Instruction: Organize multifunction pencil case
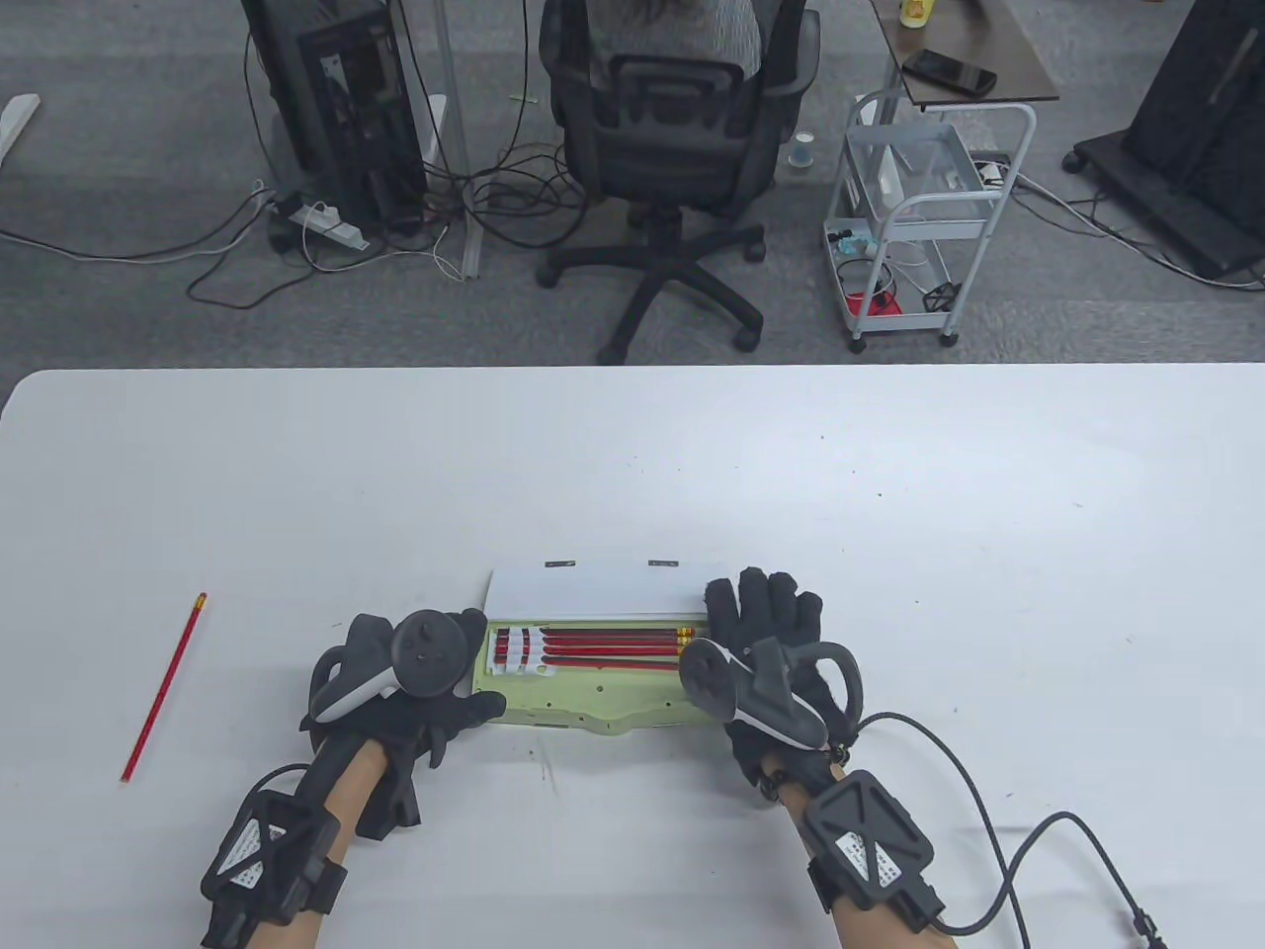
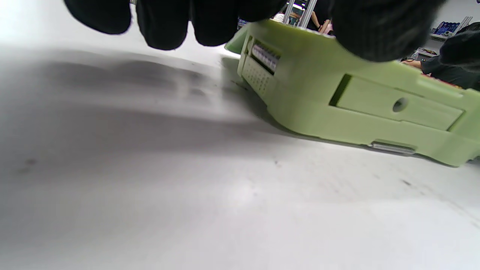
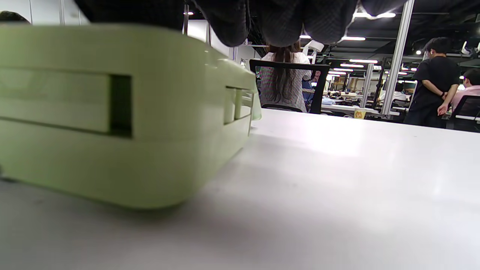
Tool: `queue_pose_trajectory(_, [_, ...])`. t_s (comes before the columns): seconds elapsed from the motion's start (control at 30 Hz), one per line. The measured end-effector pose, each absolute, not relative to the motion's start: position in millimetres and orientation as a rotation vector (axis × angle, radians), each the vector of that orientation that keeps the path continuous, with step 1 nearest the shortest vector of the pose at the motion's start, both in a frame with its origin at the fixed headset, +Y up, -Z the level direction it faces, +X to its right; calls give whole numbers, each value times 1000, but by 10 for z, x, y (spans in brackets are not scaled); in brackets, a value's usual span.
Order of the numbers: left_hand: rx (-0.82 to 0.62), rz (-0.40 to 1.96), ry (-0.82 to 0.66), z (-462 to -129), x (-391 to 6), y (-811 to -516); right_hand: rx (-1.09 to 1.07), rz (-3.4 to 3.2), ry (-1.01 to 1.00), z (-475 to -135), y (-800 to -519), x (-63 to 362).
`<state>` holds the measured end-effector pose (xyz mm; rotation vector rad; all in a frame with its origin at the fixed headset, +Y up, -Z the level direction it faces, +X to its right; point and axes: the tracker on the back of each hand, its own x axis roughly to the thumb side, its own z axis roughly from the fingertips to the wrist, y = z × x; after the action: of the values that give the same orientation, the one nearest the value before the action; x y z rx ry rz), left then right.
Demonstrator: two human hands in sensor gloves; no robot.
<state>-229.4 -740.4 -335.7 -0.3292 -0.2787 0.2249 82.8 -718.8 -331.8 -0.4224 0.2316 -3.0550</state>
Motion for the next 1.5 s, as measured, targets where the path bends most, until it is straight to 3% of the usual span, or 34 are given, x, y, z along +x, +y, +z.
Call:
queue_pose_trajectory(0.33, [-332, 220, -278, -3355, -2295, -7404, -453, -3135, 237, -3314, -7099, 955])
queue_pose_trajectory(0.63, [-332, 220, -278, -3356, -2282, -7408, -604, -3265, -175, -3356, -7166, 1210])
queue_pose_trajectory(0.9, [-331, 222, -277, -3355, -2279, -7409, -672, -3248, -417, -3370, -7280, 1218])
queue_pose_trajectory(1.37, [-325, 232, -275, -3347, -2289, -7406, -620, -3236, -486, -3357, -7332, 1191])
queue_pose_trajectory(1.5, [-259, 265, -248, -3368, -2395, -7289, -622, -3229, -484, -3364, -7330, 1186])
